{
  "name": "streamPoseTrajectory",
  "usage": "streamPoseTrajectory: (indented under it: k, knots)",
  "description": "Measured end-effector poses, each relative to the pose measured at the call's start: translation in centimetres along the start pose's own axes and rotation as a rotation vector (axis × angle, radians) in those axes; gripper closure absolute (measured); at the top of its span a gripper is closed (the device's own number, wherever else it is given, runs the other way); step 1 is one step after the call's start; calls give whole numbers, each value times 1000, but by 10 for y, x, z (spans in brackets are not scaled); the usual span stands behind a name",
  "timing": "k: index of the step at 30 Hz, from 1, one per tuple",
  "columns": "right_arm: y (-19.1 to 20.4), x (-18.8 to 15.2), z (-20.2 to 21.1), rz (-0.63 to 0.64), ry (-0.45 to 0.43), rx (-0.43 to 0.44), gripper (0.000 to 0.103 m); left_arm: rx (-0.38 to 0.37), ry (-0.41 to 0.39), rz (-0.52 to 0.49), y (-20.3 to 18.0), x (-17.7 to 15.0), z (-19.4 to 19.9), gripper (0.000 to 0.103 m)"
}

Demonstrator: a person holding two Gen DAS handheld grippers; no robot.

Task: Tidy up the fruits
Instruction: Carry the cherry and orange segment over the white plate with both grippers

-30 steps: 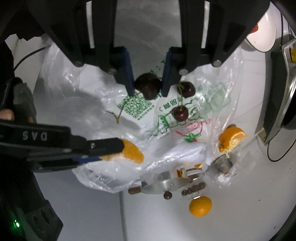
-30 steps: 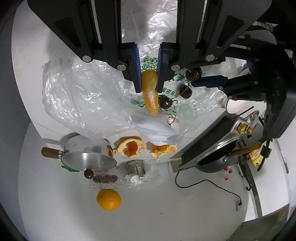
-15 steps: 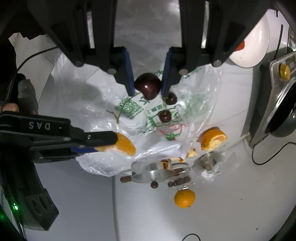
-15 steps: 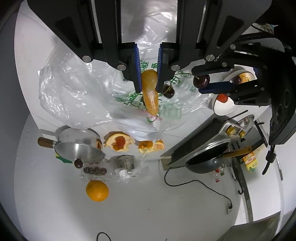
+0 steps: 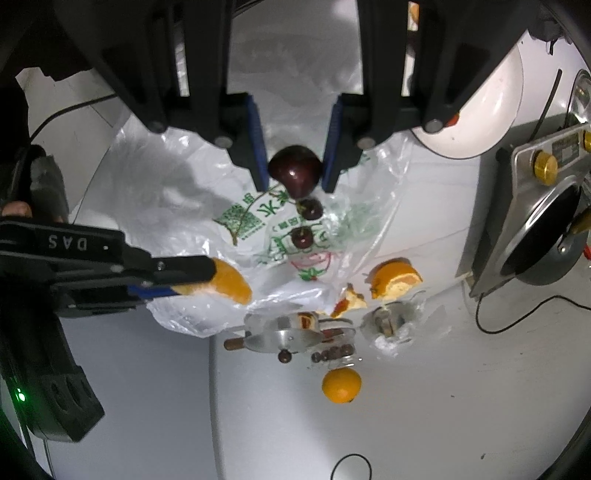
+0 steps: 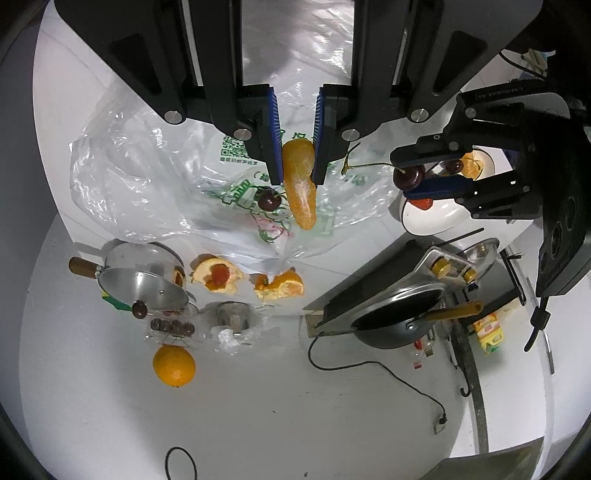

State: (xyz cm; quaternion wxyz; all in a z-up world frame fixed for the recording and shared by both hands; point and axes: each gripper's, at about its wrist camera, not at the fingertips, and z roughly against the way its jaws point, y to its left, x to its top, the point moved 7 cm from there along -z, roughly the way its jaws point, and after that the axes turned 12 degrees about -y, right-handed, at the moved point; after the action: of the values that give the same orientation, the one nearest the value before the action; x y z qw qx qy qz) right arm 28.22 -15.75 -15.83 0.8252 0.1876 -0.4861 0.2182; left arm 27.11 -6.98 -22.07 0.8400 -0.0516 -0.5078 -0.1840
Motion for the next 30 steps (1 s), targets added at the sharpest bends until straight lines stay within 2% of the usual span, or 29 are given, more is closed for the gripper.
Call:
streamPoseTrajectory:
  k: [11, 30]
  knots:
    - [27, 7, 2, 38, -5, 22, 87, 42, -26, 32, 23, -4, 25, 73]
    - [76, 14, -15, 112, 21, 71, 87, 137, -42, 129, 78, -31, 62, 73]
